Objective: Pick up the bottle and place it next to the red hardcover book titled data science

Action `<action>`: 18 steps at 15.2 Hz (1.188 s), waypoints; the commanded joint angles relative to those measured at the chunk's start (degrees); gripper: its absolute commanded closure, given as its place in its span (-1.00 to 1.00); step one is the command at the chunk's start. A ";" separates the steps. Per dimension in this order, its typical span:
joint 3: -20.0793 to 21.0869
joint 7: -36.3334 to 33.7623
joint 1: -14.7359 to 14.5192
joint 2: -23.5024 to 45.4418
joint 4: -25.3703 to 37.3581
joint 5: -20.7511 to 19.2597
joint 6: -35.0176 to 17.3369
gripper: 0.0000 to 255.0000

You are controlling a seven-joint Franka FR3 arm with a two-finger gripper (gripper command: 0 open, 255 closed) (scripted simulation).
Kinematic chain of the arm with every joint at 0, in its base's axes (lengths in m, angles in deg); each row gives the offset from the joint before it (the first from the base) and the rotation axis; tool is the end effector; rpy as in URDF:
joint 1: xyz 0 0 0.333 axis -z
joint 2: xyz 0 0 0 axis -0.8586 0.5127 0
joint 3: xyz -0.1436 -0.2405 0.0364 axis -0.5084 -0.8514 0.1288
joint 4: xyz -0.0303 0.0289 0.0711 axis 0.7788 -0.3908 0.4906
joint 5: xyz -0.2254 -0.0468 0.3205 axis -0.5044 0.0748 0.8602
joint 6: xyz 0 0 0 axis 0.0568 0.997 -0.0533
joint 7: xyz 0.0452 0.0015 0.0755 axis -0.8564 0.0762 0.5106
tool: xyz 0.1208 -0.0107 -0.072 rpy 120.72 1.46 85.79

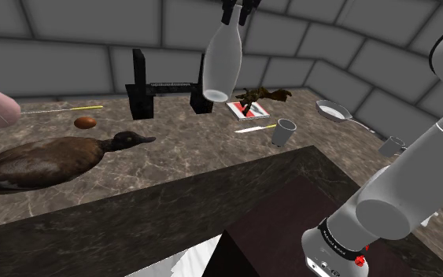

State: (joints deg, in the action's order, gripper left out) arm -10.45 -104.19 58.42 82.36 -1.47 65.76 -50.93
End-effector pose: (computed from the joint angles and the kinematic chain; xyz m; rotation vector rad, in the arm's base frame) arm 0.5010 0.1753 0.6732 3.1274 0.0910 0.1790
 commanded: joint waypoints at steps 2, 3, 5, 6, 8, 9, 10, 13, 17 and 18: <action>-0.50 1.11 0.52 0.66 2.16 -0.12 1.48 1.00; -1.32 2.66 1.38 0.00 1.38 0.28 1.26 1.00; -2.95 5.72 3.00 -1.05 0.14 0.93 0.92 1.00; -3.79 7.24 3.75 -1.45 -0.34 1.20 0.79 1.00; -5.41 10.24 5.24 -2.03 -1.03 1.65 0.59 1.00; -6.22 11.72 5.96 -2.20 -1.23 1.83 0.53 1.00; -7.02 13.19 6.67 -2.29 -1.35 1.99 0.48 1.00; -9.37 17.53 8.75 -2.15 -1.18 2.38 0.47 1.00; -12.38 23.18 11.48 -0.93 0.30 2.78 0.75 1.00; -13.13 24.57 12.14 -0.45 0.90 2.87 0.88 1.00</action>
State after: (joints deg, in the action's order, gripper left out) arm -22.80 -81.18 69.86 80.46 -3.07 68.66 -51.07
